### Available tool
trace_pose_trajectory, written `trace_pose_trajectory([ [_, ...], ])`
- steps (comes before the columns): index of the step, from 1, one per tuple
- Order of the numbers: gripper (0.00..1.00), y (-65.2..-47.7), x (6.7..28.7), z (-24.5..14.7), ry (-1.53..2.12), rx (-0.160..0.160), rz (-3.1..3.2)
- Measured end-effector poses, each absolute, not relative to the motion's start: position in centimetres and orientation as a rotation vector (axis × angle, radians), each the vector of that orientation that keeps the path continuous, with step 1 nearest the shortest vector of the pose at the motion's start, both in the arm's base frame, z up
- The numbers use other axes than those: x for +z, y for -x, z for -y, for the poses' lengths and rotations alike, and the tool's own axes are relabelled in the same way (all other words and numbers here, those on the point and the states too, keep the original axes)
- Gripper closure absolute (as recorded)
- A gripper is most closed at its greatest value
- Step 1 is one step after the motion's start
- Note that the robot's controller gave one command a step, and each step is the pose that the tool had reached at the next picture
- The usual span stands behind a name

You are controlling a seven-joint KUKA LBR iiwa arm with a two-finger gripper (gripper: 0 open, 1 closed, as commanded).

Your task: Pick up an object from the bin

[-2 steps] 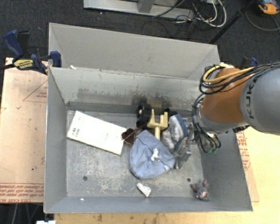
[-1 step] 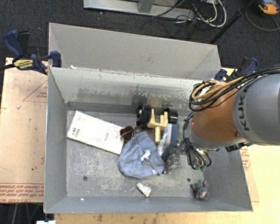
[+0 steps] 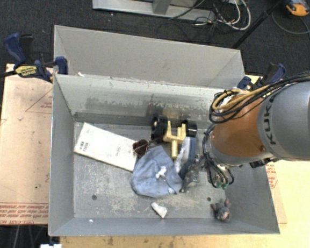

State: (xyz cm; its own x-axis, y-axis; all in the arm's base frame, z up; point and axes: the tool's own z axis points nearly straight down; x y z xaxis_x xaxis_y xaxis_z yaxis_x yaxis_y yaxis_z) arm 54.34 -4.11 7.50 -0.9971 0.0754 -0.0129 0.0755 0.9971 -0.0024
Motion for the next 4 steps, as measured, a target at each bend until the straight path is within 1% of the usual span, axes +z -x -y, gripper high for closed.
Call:
trace_pose_trajectory([
  [1,1.00,-53.9,20.6,8.3,-0.124,0.000,-3.136],
  [2,0.00,-53.9,20.5,8.3,-0.121,0.000,-3.136],
  [3,0.00,-53.9,20.5,8.3,-0.120,0.000,-3.137],
  [4,0.00,-55.8,16.2,3.1,-0.181,0.000,-3.130],
])
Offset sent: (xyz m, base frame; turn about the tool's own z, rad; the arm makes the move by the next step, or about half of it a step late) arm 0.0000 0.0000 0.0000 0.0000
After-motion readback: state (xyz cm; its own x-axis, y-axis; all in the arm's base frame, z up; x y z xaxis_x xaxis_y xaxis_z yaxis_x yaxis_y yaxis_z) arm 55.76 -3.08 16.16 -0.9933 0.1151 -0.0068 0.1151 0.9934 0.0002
